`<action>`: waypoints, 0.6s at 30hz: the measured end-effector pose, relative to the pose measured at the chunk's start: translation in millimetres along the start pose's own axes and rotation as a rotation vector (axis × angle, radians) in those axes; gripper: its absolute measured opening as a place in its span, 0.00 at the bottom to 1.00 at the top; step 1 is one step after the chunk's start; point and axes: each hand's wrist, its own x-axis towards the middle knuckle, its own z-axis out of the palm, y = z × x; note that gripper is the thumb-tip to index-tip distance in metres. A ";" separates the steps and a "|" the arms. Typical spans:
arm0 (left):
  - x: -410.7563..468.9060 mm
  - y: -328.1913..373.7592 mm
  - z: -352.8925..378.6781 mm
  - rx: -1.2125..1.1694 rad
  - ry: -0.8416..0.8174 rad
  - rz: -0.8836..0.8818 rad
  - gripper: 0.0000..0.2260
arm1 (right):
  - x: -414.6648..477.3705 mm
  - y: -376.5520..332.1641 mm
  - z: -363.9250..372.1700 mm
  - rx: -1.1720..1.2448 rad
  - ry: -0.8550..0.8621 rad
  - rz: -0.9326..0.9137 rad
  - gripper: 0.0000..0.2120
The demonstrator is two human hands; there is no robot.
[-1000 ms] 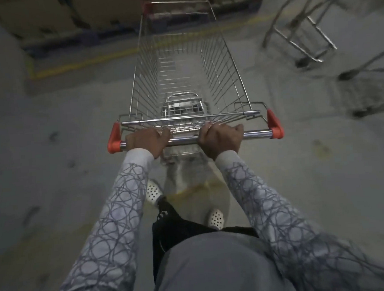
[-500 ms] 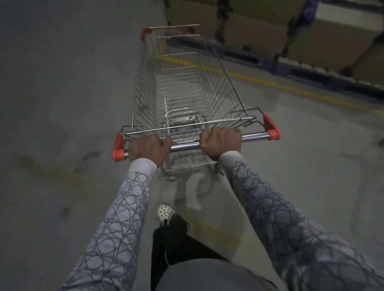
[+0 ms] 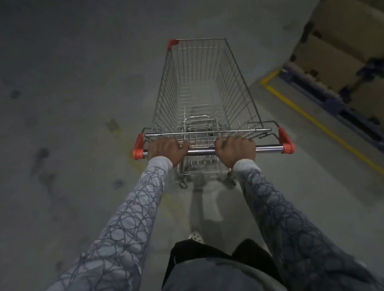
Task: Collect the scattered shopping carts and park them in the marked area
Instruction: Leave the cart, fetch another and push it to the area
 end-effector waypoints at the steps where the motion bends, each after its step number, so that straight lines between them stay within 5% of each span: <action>1: 12.8 -9.4 -1.0 -0.007 -0.003 -0.027 0.28 | 16.3 -8.0 -2.5 -0.008 -0.007 -0.033 0.27; 18: 210.7 -78.7 -20.3 -0.027 -0.034 -0.401 0.29 | 298.7 -77.5 -31.0 -0.078 -0.275 -0.571 0.40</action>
